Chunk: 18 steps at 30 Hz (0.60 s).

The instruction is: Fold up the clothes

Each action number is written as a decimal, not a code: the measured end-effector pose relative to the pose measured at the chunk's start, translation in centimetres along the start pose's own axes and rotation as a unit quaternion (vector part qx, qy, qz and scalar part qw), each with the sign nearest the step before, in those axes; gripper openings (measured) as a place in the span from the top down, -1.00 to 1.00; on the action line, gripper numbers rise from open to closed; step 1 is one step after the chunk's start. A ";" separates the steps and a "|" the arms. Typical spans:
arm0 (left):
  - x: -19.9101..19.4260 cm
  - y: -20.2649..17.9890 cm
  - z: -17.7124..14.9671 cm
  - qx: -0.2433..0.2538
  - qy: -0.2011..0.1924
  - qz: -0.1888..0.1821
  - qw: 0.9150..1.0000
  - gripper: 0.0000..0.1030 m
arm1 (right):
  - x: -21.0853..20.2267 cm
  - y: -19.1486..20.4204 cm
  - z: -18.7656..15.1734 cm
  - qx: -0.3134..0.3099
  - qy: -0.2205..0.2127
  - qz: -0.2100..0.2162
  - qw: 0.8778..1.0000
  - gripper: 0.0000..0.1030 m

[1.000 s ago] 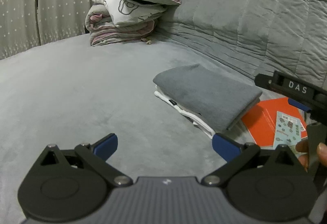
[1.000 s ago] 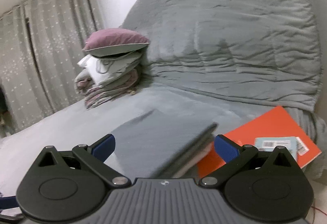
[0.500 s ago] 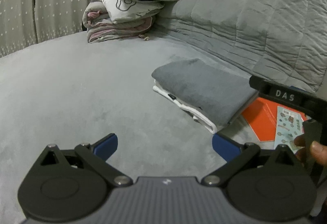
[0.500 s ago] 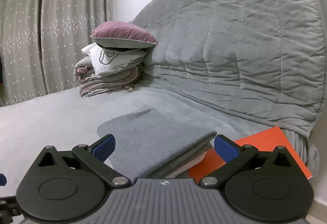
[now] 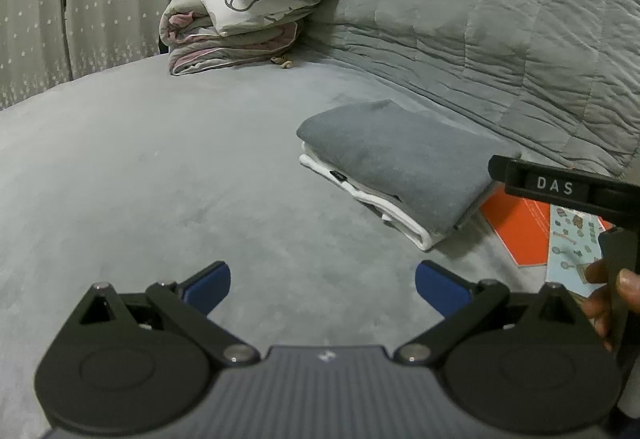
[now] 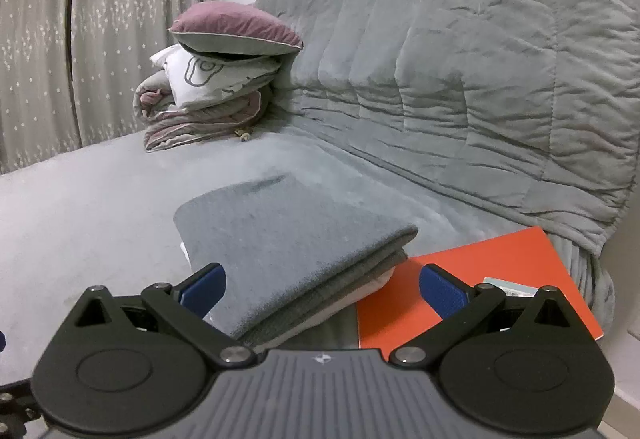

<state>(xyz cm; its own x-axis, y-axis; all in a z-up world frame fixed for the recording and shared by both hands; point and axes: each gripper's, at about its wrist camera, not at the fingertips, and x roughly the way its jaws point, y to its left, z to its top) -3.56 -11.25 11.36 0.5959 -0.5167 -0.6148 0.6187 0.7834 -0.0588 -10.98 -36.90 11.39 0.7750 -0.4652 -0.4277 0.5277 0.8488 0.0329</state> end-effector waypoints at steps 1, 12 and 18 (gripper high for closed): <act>0.1 0.1 0.0 -0.002 0.000 -0.001 1.000 -1.00 | 0.0 0.0 0.0 0.000 0.000 0.001 1.000 -1.00; -0.6 0.0 0.0 0.006 -0.025 -0.004 1.000 -1.00 | -0.5 1.4 -0.5 -0.048 -0.012 0.000 0.999 -1.00; -0.7 0.1 0.1 0.004 -0.028 -0.007 1.000 -1.00 | -0.5 1.7 -0.6 -0.056 -0.009 -0.002 0.998 -1.00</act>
<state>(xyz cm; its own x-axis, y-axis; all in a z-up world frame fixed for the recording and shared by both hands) -3.83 -10.83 11.85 0.6150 -0.5466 -0.5684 0.6309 0.7734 -0.0611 -10.65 -35.04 11.14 0.7797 -0.4714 -0.4122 0.4889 0.8696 -0.0697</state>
